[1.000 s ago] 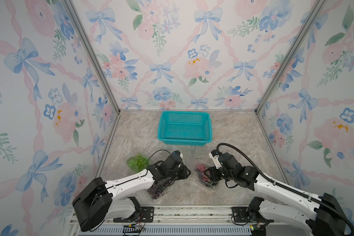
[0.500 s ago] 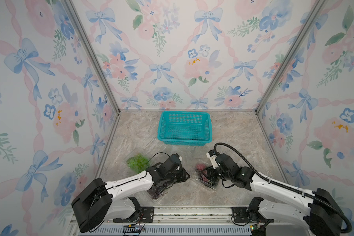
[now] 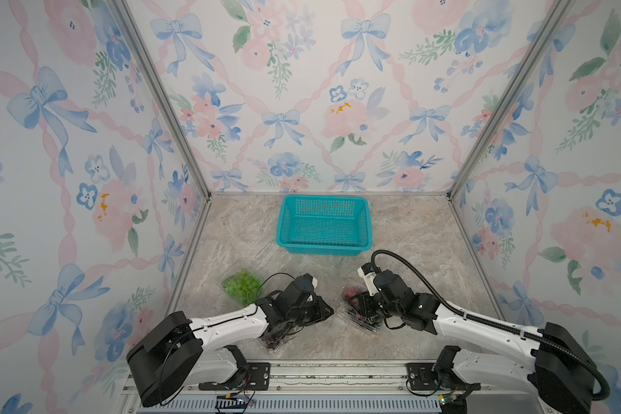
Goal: Pack grapes into containers
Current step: Close the packing box at the center of the board.
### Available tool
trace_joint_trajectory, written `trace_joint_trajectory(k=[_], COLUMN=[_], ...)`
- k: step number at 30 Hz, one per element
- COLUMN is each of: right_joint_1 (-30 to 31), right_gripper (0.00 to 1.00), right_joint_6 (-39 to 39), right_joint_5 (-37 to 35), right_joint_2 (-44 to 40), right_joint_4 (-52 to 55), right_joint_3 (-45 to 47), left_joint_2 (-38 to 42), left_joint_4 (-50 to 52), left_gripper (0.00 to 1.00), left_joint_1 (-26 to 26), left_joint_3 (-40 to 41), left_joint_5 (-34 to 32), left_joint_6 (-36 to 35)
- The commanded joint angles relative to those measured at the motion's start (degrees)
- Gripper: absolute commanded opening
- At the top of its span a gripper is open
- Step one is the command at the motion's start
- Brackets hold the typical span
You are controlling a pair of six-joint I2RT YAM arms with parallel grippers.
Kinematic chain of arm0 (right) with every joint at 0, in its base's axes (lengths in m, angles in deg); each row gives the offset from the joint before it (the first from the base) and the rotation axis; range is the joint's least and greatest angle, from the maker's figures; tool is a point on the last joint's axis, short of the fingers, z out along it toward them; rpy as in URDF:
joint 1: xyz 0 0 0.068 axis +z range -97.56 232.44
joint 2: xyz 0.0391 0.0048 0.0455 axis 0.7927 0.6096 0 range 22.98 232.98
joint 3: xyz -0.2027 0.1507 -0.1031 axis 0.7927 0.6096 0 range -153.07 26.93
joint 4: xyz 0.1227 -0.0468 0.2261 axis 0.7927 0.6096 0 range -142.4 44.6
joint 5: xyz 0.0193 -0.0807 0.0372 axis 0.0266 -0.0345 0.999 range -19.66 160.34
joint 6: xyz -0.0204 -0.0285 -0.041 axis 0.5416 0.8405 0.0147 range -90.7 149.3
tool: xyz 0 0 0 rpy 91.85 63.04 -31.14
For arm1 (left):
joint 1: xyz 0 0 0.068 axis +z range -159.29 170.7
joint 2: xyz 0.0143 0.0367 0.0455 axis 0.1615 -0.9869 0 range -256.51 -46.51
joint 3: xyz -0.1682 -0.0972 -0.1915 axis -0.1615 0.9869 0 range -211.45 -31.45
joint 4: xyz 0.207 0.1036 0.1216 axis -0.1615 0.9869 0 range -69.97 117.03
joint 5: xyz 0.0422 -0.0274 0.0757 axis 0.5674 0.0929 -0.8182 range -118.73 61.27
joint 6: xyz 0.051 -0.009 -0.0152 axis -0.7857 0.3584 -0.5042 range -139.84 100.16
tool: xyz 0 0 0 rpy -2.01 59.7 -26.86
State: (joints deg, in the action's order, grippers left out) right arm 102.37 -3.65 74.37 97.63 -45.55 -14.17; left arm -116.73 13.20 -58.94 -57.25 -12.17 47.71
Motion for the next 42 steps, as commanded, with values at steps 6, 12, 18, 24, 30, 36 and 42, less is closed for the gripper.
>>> trace_joint_trajectory(k=[6, 12, 18, 24, 30, 36, 42], right_joint_1=[0.7, 0.8, 0.7, 0.7, 0.7, 0.2, -0.2], right_gripper=[0.43, 0.43, 0.43, 0.43, 0.43, 0.43, 0.43], right_joint_6=[-0.8, -0.7, -0.8, -0.8, -0.5, -0.3, -0.9], right_joint_5=[0.9, 0.9, 0.6, 0.4, 0.1, -0.5, -0.2], right_joint_2=[3.0, 2.8, 2.4, 1.5, 1.0, -0.1, -0.1], right_joint_4=[6.8, 7.2, 7.2, 7.7, 8.5, 9.3, 8.8], right_joint_3=[2.7, 2.4, 2.9, 3.4, 3.0, 2.8, 3.6], left_joint_2=[1.3, -1.8, -6.2, -7.2, -6.5, -7.7, -6.8], left_joint_4=[-7.0, -8.2, -8.2, -8.1, -6.4, -2.9, -0.6], left_gripper=[0.24, 0.32, 0.32, 0.27, 0.27, 0.26, 0.26], left_joint_1=[3.5, 3.7, 3.7, 3.9, 4.8, 4.9, 5.0], left_joint_3=[4.0, 1.4, 0.2, -0.3, 0.4, -2.1, -2.9], left_joint_5=[4.2, 6.7, 8.1, 7.6, 6.7, 6.4, 5.1], left_joint_6=[4.5, 5.3, 5.4, 6.0, 5.8, 3.8, 2.9])
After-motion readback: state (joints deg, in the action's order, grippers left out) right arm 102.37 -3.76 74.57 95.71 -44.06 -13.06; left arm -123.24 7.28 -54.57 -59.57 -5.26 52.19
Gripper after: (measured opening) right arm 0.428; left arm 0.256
